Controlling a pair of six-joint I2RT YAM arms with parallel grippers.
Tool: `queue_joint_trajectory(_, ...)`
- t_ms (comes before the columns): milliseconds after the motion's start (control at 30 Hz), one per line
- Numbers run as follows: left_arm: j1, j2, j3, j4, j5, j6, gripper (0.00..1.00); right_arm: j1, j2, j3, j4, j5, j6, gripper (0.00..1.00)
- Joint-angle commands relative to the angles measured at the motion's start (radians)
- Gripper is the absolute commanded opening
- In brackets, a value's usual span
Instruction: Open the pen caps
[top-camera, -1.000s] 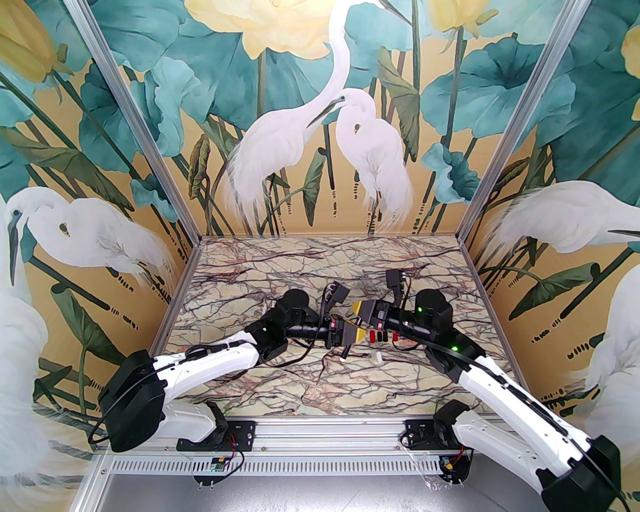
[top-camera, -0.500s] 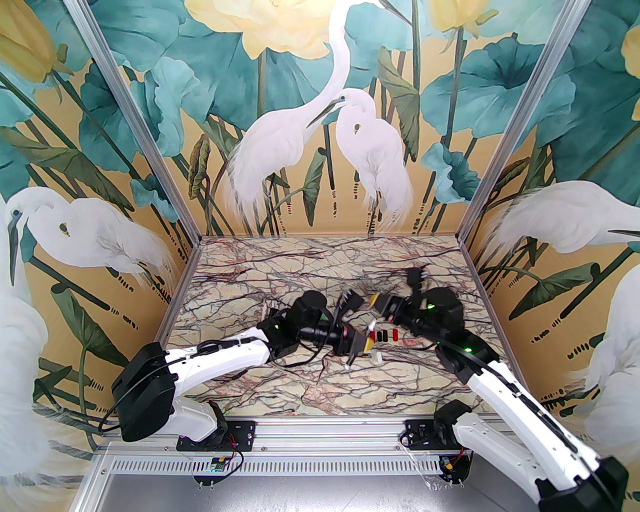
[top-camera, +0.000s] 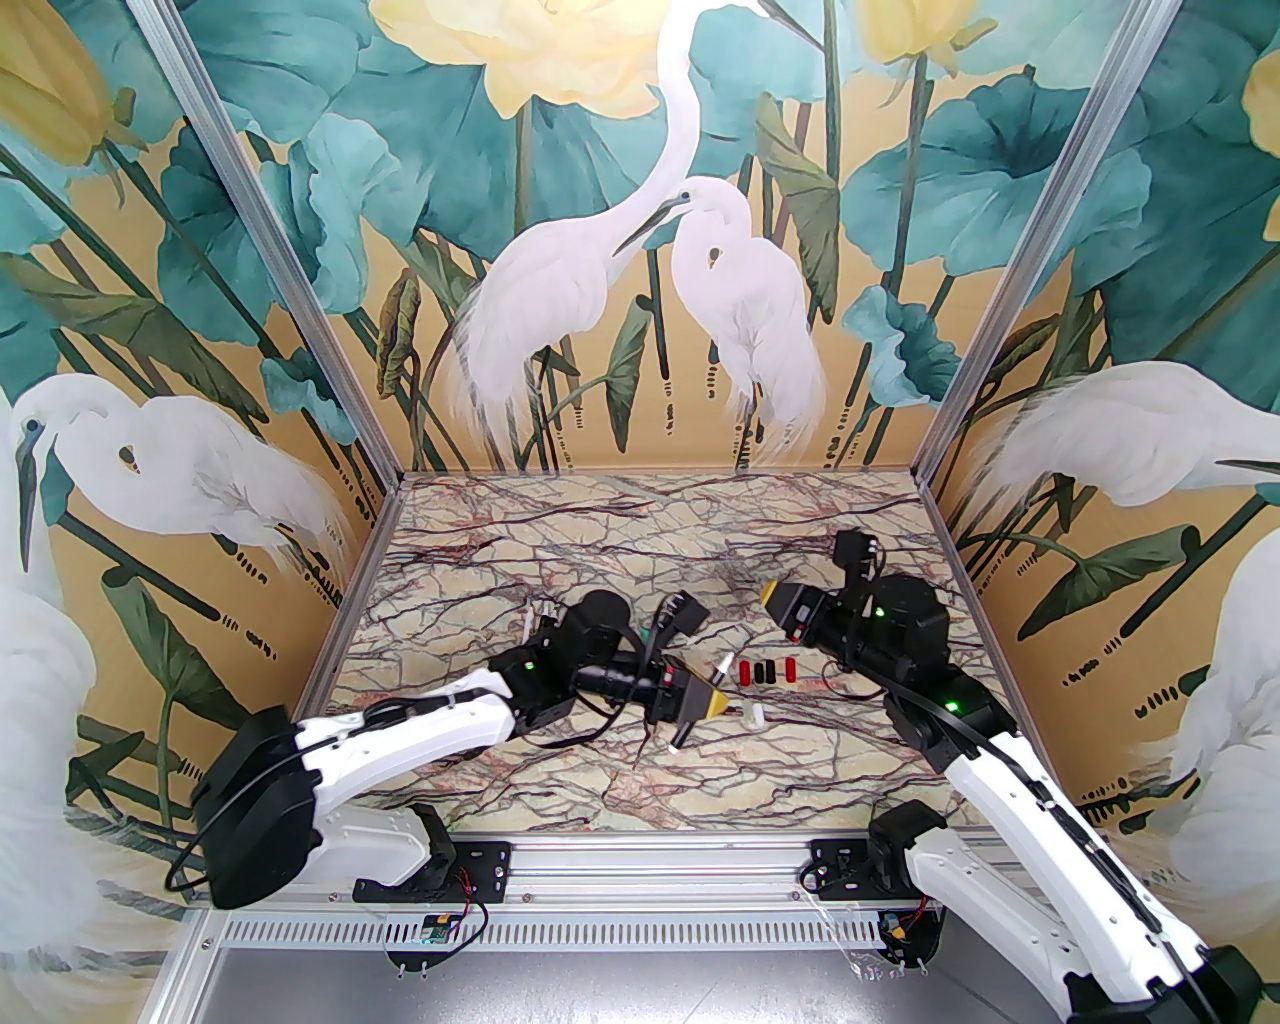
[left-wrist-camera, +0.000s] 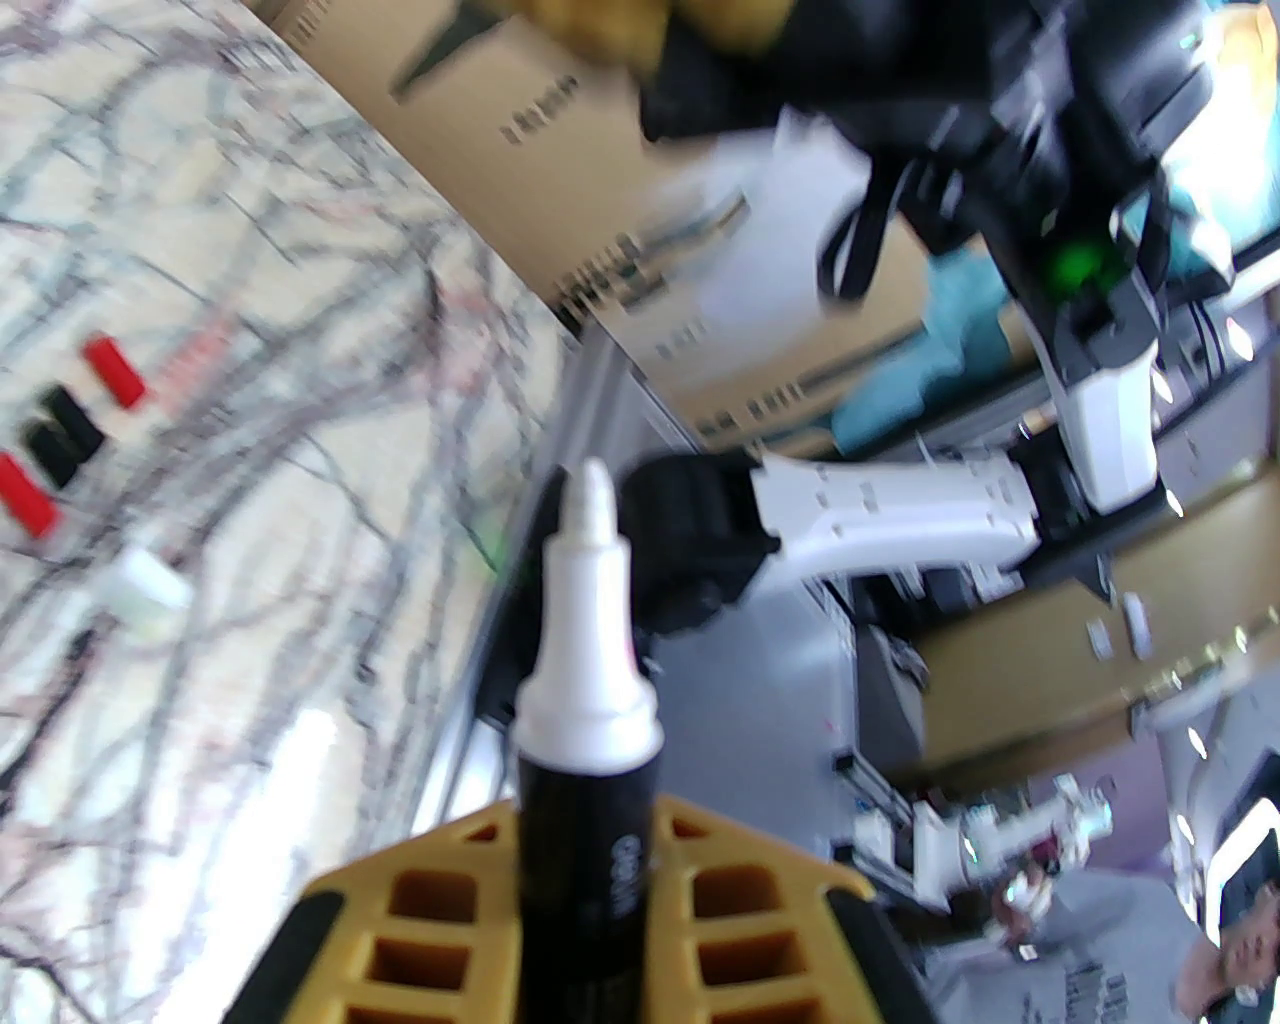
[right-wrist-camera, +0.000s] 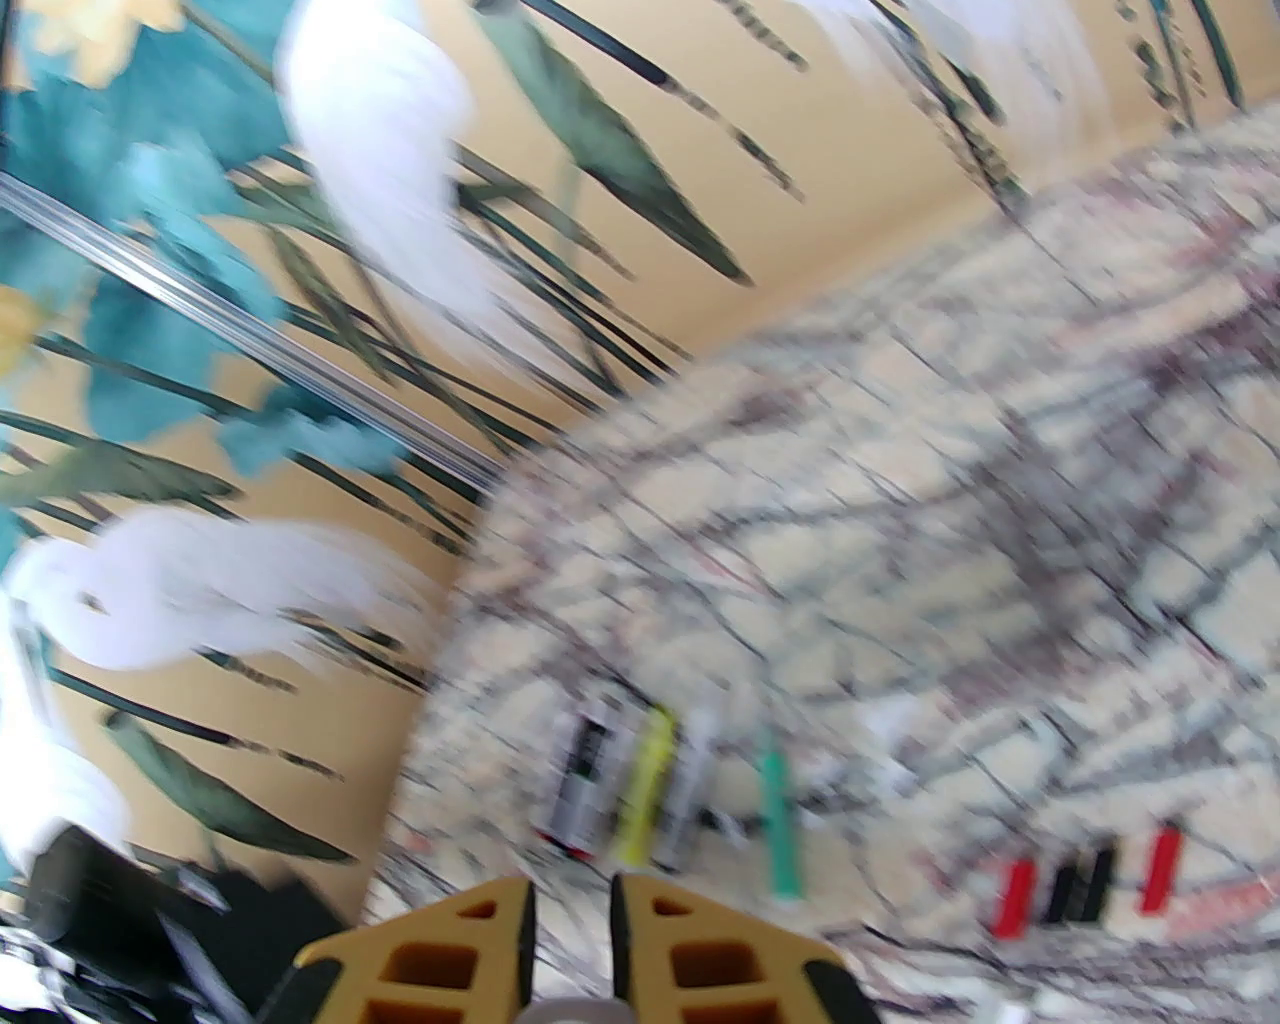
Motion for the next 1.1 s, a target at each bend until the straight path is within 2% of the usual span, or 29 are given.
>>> queue_joint_trajectory(0,0.021,-0.068,-0.030,-0.009,-0.116,-0.001,0.02,-0.004,0.022,0.021,-0.221,0.050,-0.098,0.14)
queue_joint_trajectory(133,0.048,-0.132,-0.064,-0.050,-0.203,0.006,0.02,-0.005,0.071,-0.005,-0.333,0.077,-0.161,0.14)
queue_joint_trajectory(300,0.091,-0.189,-0.087,-0.128,-0.268,0.005,0.02,-0.004,0.124,-0.067,-0.339,0.068,-0.186,0.14)
queue_joint_trajectory(567,0.148,-0.227,-0.139,-0.112,-0.237,-0.025,0.02,-0.004,0.260,-0.112,-0.305,0.093,-0.193,0.16)
queue_joint_trajectory(1067,0.150,-0.191,-0.101,-0.122,-0.171,-0.010,0.03,-0.004,0.464,-0.126,-0.210,0.106,-0.209,0.16)
